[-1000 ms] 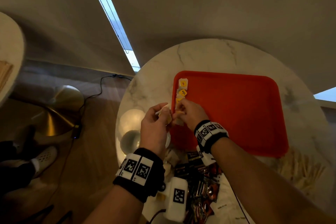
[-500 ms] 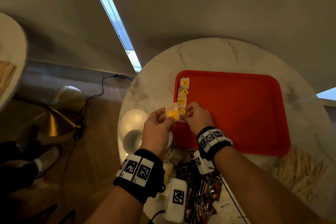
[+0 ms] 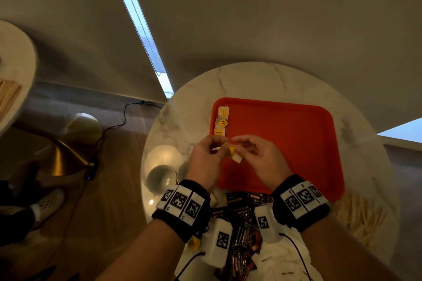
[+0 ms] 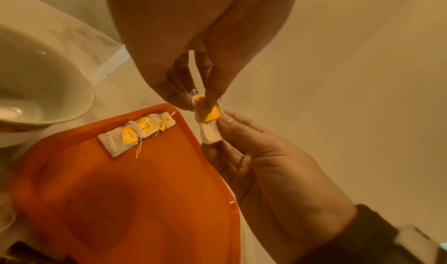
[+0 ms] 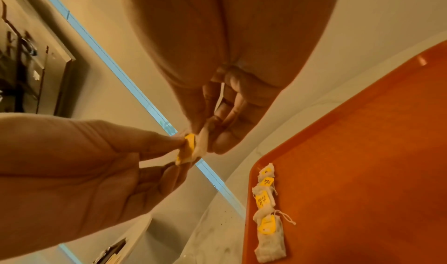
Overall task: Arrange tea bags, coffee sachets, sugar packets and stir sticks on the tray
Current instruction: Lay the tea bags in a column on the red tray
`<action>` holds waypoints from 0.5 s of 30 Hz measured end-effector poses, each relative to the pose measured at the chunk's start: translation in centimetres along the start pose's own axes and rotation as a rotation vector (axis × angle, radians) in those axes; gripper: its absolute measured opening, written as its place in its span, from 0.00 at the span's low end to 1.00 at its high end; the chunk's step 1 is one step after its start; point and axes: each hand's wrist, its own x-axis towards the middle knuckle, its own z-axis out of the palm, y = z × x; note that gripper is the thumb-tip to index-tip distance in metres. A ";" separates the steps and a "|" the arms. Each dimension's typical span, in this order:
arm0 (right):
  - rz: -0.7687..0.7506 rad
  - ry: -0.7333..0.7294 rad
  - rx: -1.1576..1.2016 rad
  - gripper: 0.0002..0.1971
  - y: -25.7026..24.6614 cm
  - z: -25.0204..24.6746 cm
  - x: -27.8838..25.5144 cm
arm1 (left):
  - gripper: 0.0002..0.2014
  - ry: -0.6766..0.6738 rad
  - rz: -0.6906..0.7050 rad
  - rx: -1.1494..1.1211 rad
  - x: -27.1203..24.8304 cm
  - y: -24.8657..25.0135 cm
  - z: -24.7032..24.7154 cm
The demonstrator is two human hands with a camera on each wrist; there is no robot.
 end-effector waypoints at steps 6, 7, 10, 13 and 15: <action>-0.020 -0.004 -0.117 0.05 0.6 -0.4 -1.2 | 0.12 -0.103 0.068 0.066 -0.5 0.4 0.2; -0.009 -0.006 -0.115 0.05 0.6 -0.4 -1.4 | 0.12 -0.105 0.068 0.069 -0.5 0.3 0.2; 0.041 0.016 -0.101 0.07 1.0 -0.4 -1.7 | 0.10 -0.071 0.077 0.114 -0.9 0.0 0.4; 0.124 0.039 -0.047 0.10 2.3 -0.1 -1.8 | 0.08 -0.012 0.110 0.190 -1.9 -0.6 0.4; 0.217 0.027 -0.031 0.12 3.8 0.7 -1.2 | 0.07 -0.014 0.126 0.190 -2.7 -1.4 -0.1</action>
